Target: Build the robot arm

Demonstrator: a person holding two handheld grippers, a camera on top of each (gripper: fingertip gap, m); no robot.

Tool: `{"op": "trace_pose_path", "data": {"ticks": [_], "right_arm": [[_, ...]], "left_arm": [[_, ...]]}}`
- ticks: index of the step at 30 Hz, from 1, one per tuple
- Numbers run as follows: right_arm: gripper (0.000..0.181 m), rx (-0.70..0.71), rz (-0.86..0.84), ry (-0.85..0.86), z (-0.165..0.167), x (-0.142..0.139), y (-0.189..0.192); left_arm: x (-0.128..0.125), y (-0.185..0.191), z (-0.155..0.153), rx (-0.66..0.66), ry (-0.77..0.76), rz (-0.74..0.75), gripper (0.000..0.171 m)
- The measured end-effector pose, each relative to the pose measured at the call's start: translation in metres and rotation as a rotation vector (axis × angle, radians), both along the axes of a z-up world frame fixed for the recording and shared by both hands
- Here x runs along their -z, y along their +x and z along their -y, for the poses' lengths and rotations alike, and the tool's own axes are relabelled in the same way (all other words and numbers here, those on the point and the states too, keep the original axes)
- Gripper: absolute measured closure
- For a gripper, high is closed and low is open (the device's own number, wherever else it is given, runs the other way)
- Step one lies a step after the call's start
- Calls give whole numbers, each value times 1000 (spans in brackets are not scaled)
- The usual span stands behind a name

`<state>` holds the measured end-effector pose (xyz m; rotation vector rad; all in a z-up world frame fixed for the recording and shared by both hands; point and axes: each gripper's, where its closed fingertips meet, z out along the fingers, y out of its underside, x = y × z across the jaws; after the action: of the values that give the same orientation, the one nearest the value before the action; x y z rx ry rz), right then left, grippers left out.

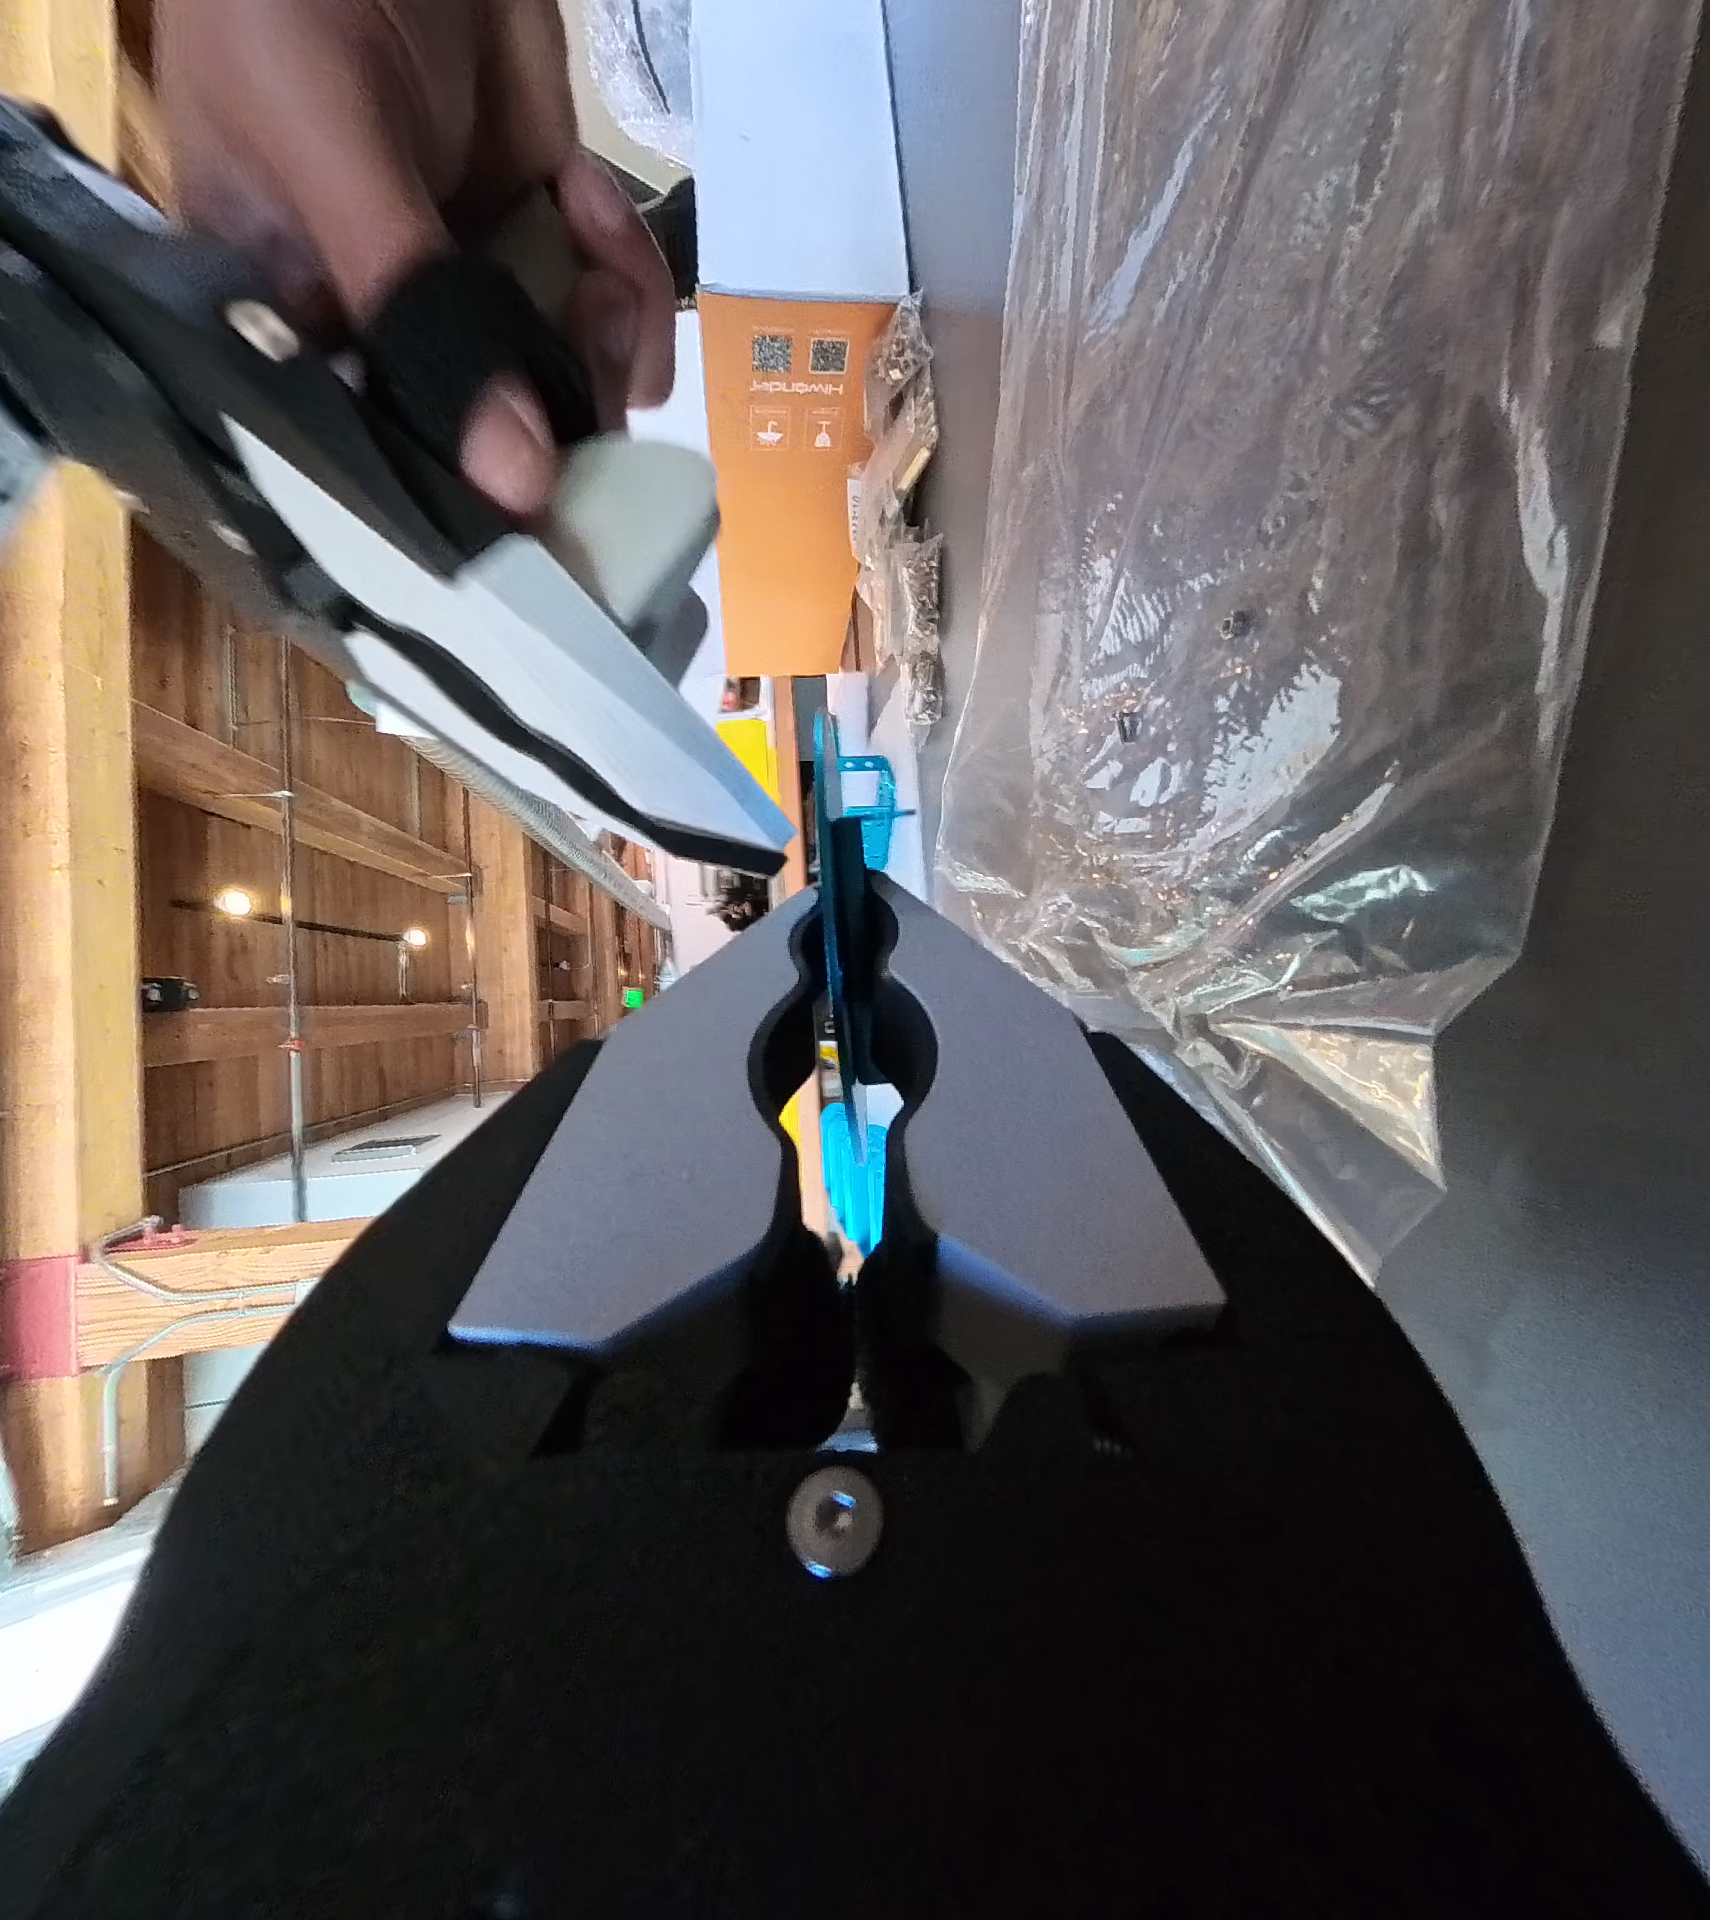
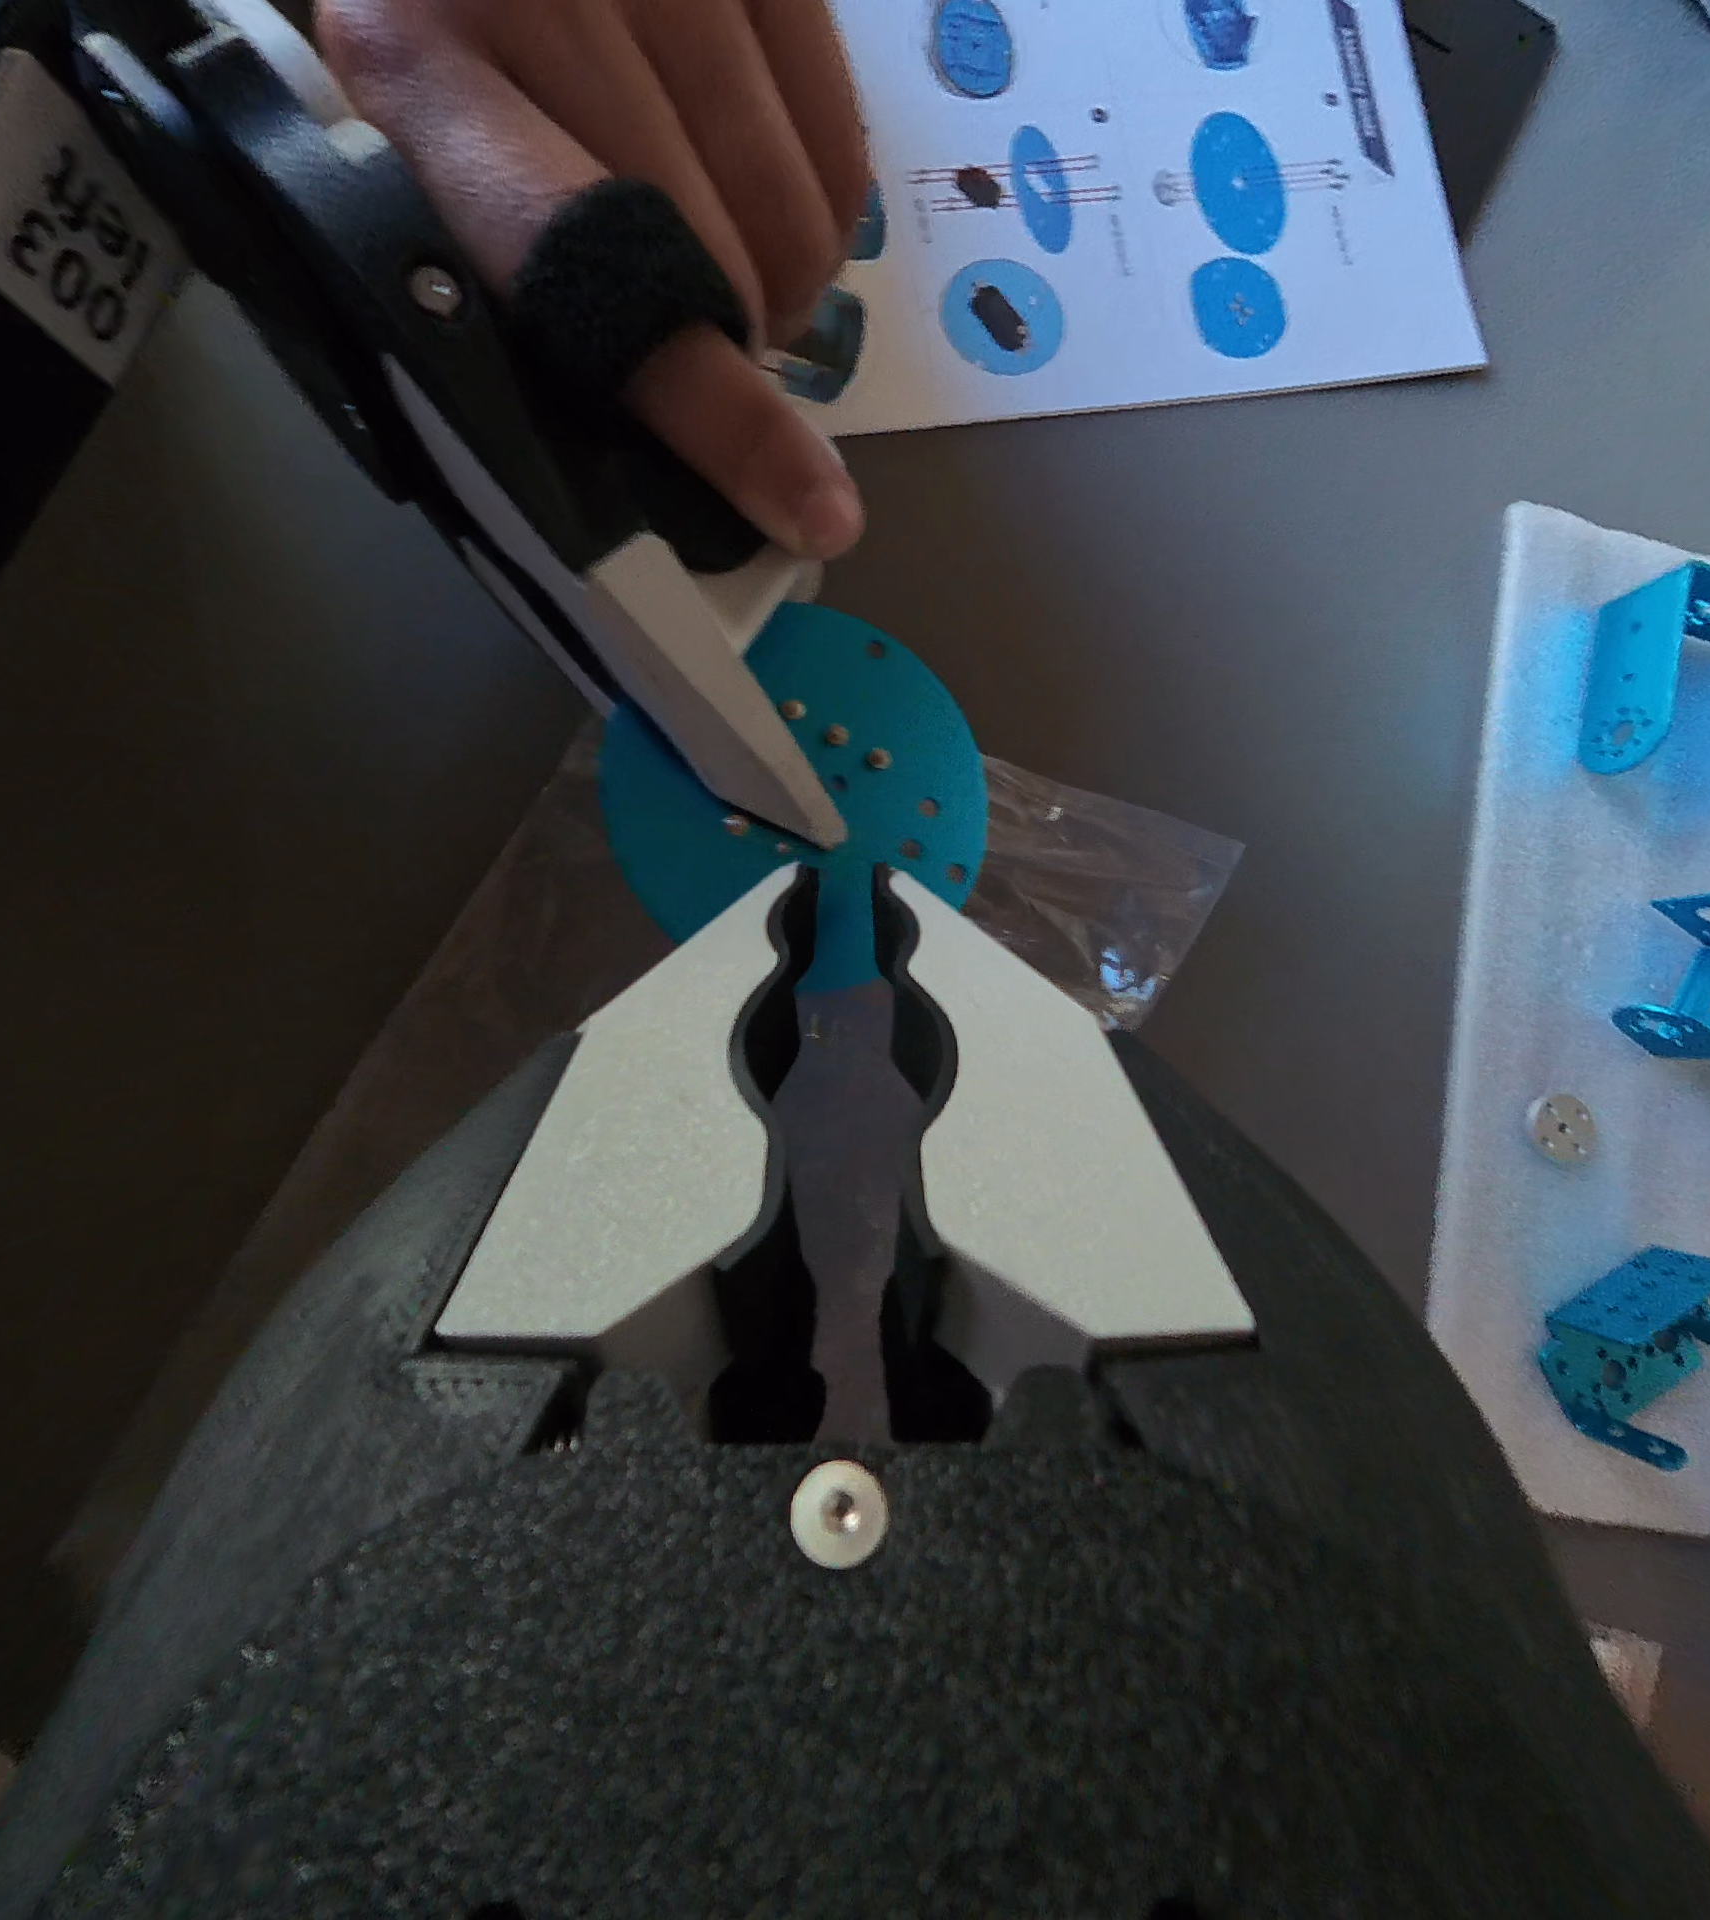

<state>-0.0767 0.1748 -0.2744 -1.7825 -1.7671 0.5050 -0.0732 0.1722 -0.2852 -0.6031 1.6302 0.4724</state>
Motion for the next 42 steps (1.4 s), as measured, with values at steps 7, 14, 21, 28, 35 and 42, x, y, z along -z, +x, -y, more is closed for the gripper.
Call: {"op": "trace_pose_path", "data": {"ticks": [7, 14, 21, 28, 35, 42], "right_arm": [[170, 186, 10, -27, -42, 10, 35], [170, 103, 9, -63, -25, 50, 28], [170, 54, 50, -15, -20, 71, 18], [174, 63, 37, -63, -20, 74, 17], [179, 60, 30, -77, -22, 74, 18], [179, 56, -89, -84, -24, 46, 15]], "left_arm": [[2, -13, -19, -63, 23, -48, 171], [-6, -41, -58, -169, 7, -40, 171], [10, -33, -47, -118, -12, -90, 171], [6, -31, -42, -97, -18, -76, 171], [9, -29, -38, -81, -28, -81, 171], [15, -28, -36, -68, -41, -95, 171]]}}
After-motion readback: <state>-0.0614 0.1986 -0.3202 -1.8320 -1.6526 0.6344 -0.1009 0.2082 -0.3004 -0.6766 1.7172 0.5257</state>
